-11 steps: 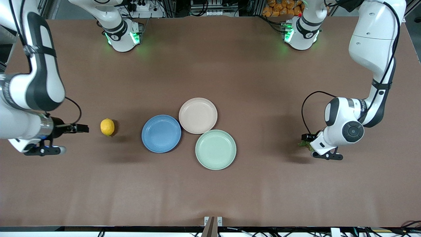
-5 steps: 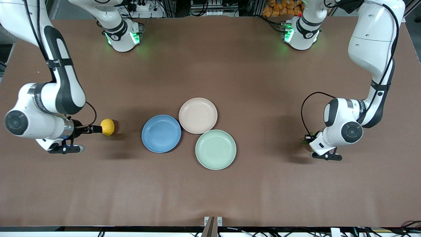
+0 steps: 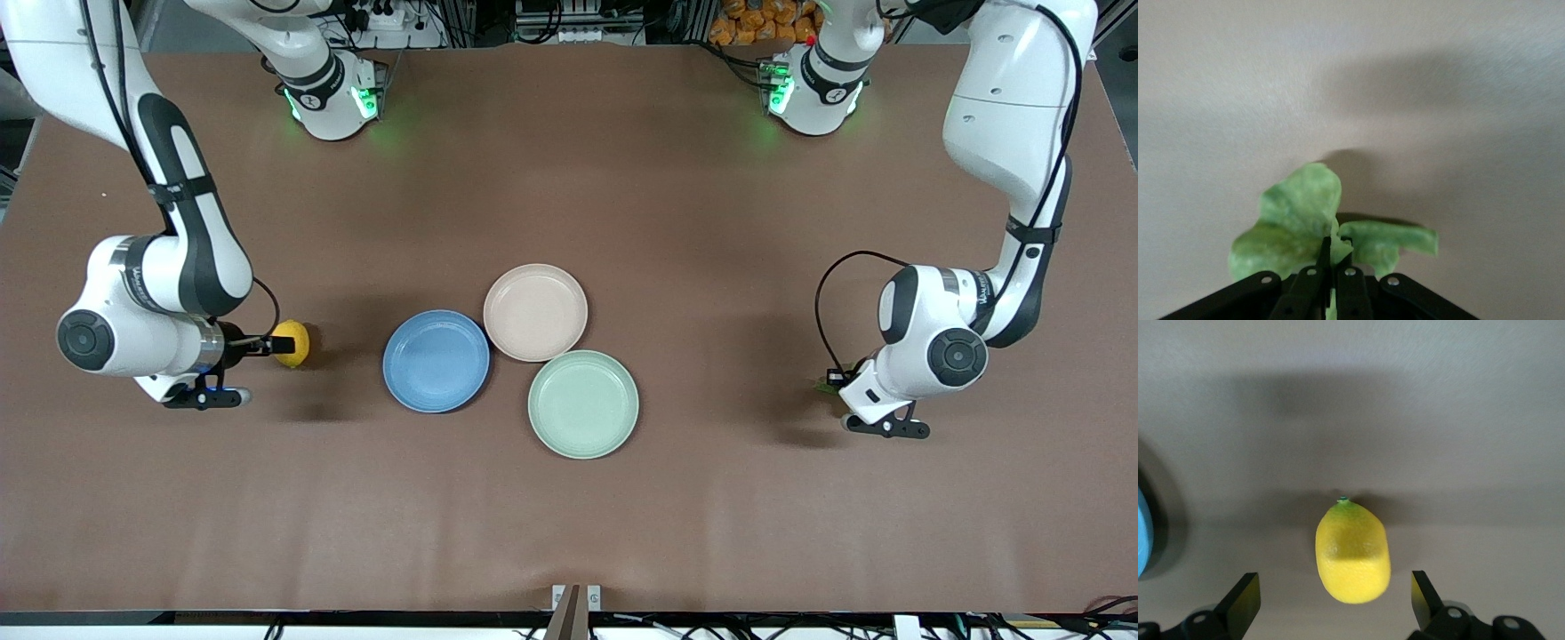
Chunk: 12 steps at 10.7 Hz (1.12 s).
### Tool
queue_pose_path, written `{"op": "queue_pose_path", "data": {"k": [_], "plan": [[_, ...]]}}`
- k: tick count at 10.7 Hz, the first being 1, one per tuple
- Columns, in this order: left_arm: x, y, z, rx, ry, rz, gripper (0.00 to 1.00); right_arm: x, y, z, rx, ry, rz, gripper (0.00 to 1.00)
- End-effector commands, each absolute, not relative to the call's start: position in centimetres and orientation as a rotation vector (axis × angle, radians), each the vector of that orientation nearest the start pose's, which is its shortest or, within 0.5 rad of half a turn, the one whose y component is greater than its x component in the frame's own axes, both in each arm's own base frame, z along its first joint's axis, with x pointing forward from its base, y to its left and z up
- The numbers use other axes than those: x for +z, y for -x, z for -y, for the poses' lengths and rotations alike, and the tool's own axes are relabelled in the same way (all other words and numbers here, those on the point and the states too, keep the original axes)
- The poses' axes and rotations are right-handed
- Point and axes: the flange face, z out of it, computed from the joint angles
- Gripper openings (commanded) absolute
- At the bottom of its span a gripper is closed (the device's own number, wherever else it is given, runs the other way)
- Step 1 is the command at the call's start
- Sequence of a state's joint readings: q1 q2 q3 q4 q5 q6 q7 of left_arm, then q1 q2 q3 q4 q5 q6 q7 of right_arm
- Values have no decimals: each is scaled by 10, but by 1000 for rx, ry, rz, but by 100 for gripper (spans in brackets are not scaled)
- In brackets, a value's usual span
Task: Place lemon and lettuce in plates
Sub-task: 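Lift the lettuce with the left gripper while the right gripper grasps the lemon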
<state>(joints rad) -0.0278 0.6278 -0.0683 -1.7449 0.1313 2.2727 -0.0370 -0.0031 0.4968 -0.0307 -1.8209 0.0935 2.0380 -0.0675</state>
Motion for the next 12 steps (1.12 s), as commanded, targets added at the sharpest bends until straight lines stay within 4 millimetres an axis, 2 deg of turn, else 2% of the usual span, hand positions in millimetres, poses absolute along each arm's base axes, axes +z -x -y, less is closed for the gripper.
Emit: {"op": "queue_pose_path", "data": {"k": [1,4,6,8,9,12], "plan": [[251,-650,76,123,3092,-240,0,217,-617,17,427,3017,-60,100],[291,-647,117,86,3160,-197,0,211,-616,20,430,3022,-53,100],[306,-638,159,65,3197,-108,0,198,-614,25,458,3016,-34,100],[323,-627,209,55,3243,13,0,189,-614,33,450,3011,-15,100],[329,-621,234,53,3257,71,0,189,-614,34,450,3010,-15,96],[347,-599,303,62,3284,285,0,189,-614,31,457,3009,-7,51]]}}
